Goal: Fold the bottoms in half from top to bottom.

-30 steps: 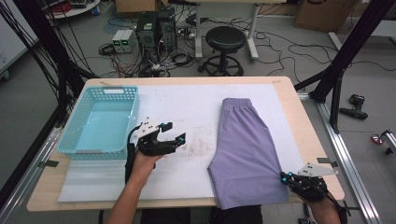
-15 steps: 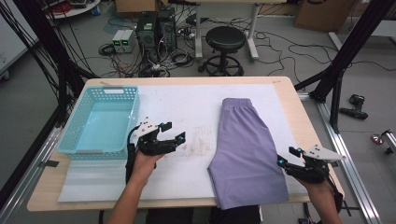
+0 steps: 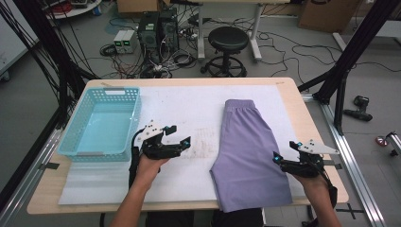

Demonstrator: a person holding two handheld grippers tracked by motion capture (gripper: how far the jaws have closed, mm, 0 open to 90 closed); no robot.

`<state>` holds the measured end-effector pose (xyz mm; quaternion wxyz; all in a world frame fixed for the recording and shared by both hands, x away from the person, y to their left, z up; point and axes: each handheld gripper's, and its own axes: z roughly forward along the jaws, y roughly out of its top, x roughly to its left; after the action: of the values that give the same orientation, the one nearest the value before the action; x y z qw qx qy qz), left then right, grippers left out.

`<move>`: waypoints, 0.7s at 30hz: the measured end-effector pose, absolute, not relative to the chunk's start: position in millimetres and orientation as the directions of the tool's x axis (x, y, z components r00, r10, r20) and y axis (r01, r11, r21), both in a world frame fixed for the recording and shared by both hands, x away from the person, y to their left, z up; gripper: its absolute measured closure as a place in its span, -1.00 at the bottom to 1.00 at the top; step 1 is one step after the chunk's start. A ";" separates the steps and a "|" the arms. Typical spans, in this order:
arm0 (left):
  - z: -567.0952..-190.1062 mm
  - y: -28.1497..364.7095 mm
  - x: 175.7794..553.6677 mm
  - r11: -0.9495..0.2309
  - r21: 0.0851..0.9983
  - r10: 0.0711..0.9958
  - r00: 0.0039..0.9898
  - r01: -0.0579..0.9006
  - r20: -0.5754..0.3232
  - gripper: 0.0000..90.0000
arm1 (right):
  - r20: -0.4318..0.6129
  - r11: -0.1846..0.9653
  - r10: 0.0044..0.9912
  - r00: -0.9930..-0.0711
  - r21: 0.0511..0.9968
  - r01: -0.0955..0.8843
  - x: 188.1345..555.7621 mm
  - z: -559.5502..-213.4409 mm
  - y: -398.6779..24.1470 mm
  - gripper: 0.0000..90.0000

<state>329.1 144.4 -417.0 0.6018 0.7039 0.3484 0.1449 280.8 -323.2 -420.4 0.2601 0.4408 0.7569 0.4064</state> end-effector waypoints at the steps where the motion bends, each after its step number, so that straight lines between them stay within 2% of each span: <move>1: -417.2 143.5 328.6 -0.034 0.948 0.661 0.719 0.317 -0.216 -0.53 | -0.030 0.274 0.880 -0.474 0.847 0.455 280.8 -420.0 -323.2 -0.49; 8: -423.0 127.1 329.1 -0.067 0.932 0.611 0.753 0.356 -0.244 -0.52 | 0.003 0.272 0.870 -0.494 0.832 0.484 281.0 -424.3 -324.4 0.10; 10: -425.6 121.3 329.2 -0.085 0.926 0.601 0.760 0.369 -0.248 -0.40 | 0.007 0.269 0.874 -0.485 0.826 0.496 281.4 -424.9 -326.3 0.27; 12: -428.5 116.7 329.9 -0.091 0.918 0.582 0.769 0.385 -0.265 -0.16 | 0.009 0.261 0.882 -0.472 0.823 0.504 281.6 -425.4 -328.4 0.39; 14: -432.2 112.4 331.4 -0.100 0.908 0.579 0.766 0.408 -0.280 0.05 | 0.016 0.249 0.889 -0.457 0.821 0.513 281.9 -427.2 -331.1 0.46; 16: -436.0 107.2 332.9 -0.103 0.893 0.572 0.761 0.438 -0.307 0.11 | 0.027 0.244 0.891 -0.453 0.814 0.528 282.8 -430.7 -333.6 0.47; 21: -445.1 86.1 332.6 -0.158 0.869 0.557 0.769 0.470 -0.314 0.14 | 0.042 0.241 0.894 -0.446 0.794 0.558 284.6 -438.9 -335.6 0.35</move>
<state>332.6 86.1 -445.1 0.5539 0.7599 0.3379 0.0395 284.6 -335.6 -438.9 0.2172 0.4796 0.7571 0.3868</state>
